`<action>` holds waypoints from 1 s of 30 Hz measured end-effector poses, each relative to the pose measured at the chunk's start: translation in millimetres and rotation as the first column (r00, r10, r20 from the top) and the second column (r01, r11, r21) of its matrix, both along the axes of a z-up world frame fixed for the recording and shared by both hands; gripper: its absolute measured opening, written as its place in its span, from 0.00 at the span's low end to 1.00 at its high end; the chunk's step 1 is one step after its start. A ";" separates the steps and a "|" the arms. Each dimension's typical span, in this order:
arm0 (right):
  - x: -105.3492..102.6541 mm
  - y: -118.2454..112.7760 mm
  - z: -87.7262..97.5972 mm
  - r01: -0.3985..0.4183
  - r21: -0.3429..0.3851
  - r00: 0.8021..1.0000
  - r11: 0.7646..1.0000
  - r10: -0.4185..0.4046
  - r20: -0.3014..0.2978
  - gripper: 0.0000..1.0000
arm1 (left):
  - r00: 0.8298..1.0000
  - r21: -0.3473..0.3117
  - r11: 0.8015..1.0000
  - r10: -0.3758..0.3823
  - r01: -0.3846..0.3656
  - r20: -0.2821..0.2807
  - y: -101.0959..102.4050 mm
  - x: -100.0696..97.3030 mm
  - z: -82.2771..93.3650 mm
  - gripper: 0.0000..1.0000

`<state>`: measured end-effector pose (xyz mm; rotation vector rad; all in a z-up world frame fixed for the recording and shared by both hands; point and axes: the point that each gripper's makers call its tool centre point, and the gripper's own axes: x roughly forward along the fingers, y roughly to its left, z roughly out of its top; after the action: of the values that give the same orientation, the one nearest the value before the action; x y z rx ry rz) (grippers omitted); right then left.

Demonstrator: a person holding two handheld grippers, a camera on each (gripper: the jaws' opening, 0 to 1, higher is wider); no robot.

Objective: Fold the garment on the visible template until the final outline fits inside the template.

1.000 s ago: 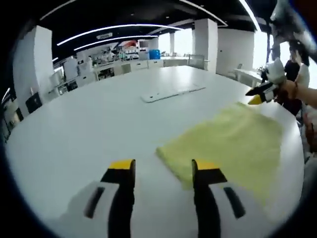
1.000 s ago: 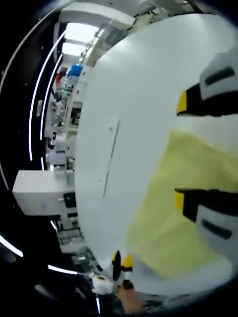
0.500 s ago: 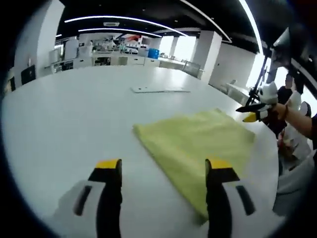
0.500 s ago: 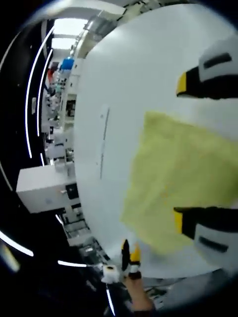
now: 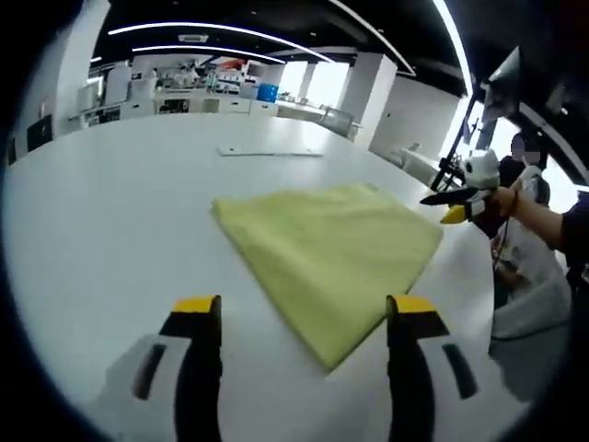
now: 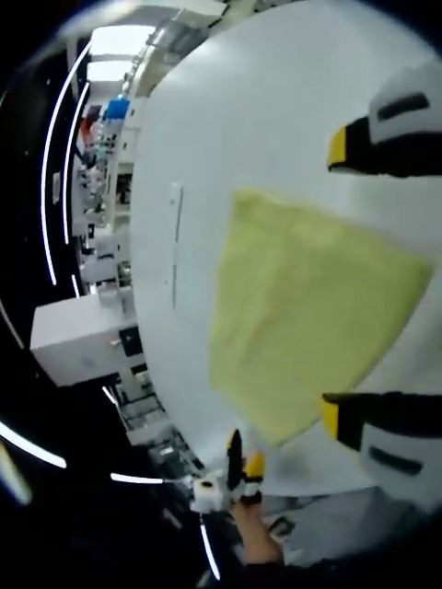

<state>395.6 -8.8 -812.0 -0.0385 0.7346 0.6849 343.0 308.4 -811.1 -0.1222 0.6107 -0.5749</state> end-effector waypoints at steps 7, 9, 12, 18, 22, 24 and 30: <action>-16.3 -7.3 -2.6 0.003 0.009 1.000 1.000 -0.003 0.002 0.84 | 1.000 -0.012 1.000 -0.001 0.001 -0.002 -0.9 -11.6 -0.1 0.61; -22.8 -8.7 -4.3 -0.007 0.011 1.000 1.000 0.007 -0.001 0.77 | 1.000 -0.013 1.000 -0.006 0.006 -0.006 -3.4 -15.8 -1.6 0.58; -32.4 -11.0 -5.6 -0.022 -0.009 1.000 1.000 0.022 0.003 0.68 | 1.000 0.007 1.000 -0.011 0.011 -0.007 -2.7 -22.0 -5.2 0.53; -37.4 -19.0 -8.1 -0.016 -0.013 1.000 1.000 0.016 0.006 0.49 | 1.000 -0.003 1.000 -0.003 0.003 -0.012 0.6 -27.3 -7.9 0.45; -42.8 -20.2 -11.7 -0.022 -0.012 1.000 1.000 0.022 -0.014 0.32 | 1.000 -0.014 1.000 0.001 -0.002 -0.017 -2.3 -29.6 -7.4 0.38; -45.3 -22.0 -13.0 -0.016 -0.019 1.000 1.000 0.016 -0.015 0.32 | 1.000 -0.016 1.000 0.001 -0.002 -0.024 -2.2 -29.6 -9.1 0.35; -44.1 -24.0 -16.7 0.012 0.004 1.000 1.000 -0.012 -0.028 0.26 | 0.999 -0.028 1.000 0.007 -0.009 -0.041 0.1 -31.6 -14.0 0.25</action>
<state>351.6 -32.7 -828.7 -0.0211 0.7599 0.6769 311.4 308.5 -825.1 -0.1631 0.6412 -0.5746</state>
